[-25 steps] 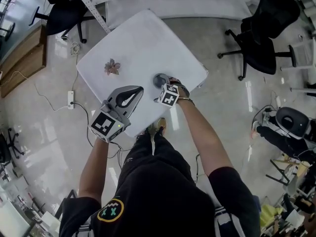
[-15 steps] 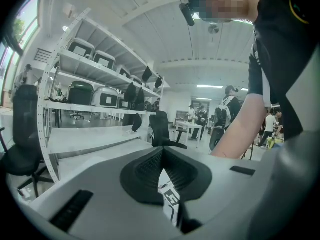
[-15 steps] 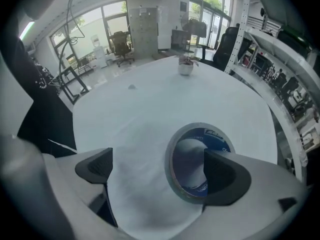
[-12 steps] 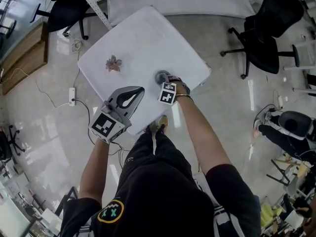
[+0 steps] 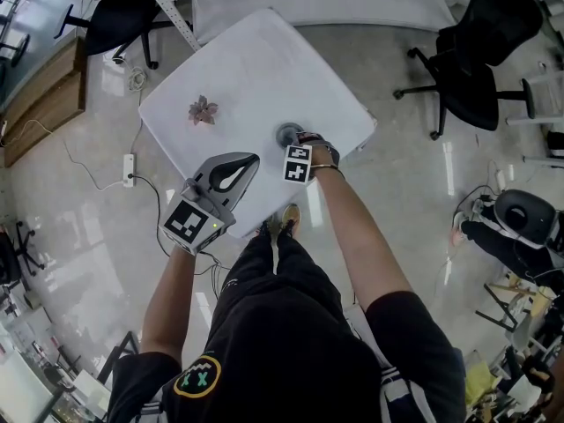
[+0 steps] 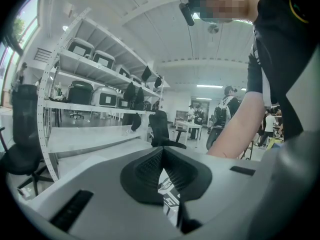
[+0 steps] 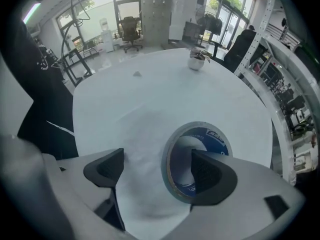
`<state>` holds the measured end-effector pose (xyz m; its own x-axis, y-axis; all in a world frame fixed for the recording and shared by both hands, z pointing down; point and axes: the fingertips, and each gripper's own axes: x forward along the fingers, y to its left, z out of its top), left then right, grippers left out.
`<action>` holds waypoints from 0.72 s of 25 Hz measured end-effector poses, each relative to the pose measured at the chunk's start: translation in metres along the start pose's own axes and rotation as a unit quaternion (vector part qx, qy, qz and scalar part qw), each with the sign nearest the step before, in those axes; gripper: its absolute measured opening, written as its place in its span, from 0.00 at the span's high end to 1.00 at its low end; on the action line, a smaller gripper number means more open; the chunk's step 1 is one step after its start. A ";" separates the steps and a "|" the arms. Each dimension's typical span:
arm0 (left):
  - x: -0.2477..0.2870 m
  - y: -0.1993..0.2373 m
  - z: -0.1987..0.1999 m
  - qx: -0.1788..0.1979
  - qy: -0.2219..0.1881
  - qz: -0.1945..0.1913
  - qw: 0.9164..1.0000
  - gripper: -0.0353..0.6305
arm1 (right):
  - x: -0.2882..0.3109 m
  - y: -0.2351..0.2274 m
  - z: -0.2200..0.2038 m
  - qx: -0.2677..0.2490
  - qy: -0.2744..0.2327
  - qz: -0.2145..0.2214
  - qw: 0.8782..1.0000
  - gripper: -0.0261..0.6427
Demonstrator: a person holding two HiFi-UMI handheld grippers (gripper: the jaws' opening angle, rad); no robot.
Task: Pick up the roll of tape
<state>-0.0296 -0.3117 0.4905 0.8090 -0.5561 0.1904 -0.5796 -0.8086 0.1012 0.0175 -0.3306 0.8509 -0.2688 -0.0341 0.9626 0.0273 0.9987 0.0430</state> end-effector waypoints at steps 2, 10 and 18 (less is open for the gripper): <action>-0.001 -0.001 0.001 0.004 0.001 -0.001 1.000 0.92 | -0.001 0.003 0.001 -0.017 0.004 0.003 1.000 0.36; -0.004 -0.009 0.013 -0.007 -0.006 0.008 1.000 0.92 | -0.002 0.014 -0.002 -0.107 0.033 -0.020 0.994 0.84; -0.010 -0.017 0.006 0.023 -0.002 -0.002 1.000 0.92 | -0.004 0.016 0.000 -0.085 0.026 -0.029 0.996 0.86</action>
<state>-0.0279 -0.2937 0.4809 0.8115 -0.5539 0.1863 -0.5716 -0.8186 0.0562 0.0186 -0.3144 0.8477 -0.2249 -0.0971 0.9695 0.1764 0.9745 0.1385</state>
